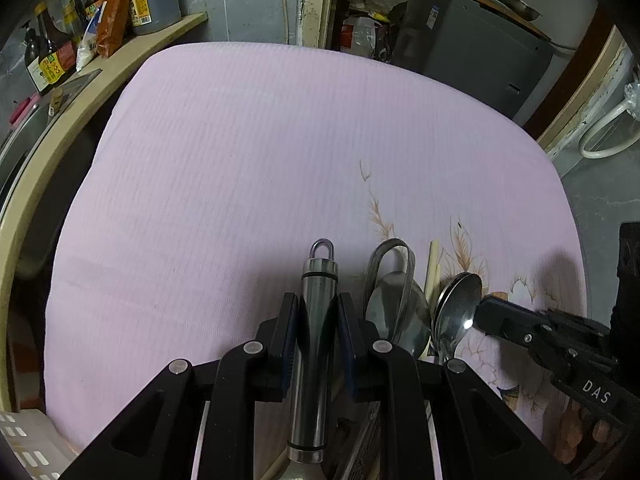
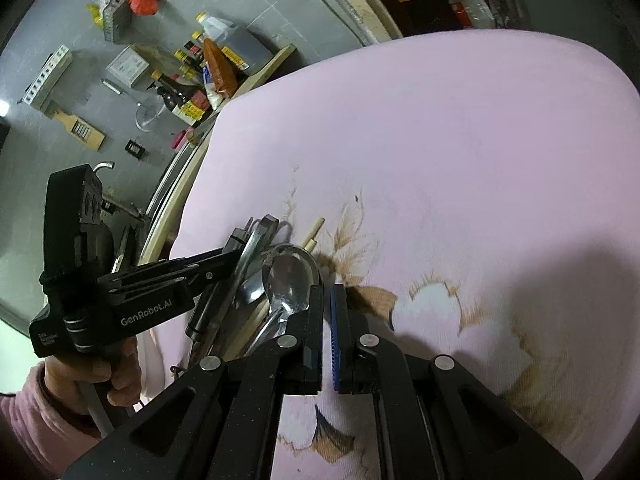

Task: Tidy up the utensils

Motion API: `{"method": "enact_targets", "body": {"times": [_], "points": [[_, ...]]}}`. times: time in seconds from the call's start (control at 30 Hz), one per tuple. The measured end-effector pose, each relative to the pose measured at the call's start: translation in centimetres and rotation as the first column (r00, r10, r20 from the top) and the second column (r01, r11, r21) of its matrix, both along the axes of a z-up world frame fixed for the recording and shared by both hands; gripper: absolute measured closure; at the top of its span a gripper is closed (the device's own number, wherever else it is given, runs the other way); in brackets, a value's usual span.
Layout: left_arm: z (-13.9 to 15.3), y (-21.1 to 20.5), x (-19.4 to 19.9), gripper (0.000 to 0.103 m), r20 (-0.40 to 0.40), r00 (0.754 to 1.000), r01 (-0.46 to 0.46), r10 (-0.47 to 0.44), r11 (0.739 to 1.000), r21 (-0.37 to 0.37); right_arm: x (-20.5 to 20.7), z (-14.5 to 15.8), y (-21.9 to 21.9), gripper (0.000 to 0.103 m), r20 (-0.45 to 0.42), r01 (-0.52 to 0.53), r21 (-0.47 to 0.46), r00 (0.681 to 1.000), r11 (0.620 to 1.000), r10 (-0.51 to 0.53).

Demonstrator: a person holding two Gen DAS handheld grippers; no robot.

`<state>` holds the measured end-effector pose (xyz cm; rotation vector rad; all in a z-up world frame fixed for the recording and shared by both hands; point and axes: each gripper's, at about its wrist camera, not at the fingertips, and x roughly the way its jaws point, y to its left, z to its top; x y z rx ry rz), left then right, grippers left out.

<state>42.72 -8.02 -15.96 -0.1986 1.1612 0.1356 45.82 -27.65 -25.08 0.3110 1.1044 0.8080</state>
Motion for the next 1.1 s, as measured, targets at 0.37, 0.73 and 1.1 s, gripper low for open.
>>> {"method": "enact_targets", "body": {"times": [0.37,0.73,1.1], "points": [[-0.1,0.0,-0.2,0.085,0.007,1.0,-0.008,0.008,1.0,-0.013,0.7,1.2,1.9,0.086,0.046,-0.068,-0.041,0.997,0.997,0.069],[0.0,0.5,-0.7,0.085,0.02,1.0,-0.016,0.016,0.999,-0.035,-0.9,2.0,-0.6,0.1,0.094,0.042,-0.044,0.995,0.998,-0.038],[5.4,-0.8,-3.7,0.085,0.219,0.976,-0.004,0.015,0.999,-0.05,-5.4,8.6,-3.7,0.101,0.281,0.199,-0.06,0.944,0.978,-0.175]]}}
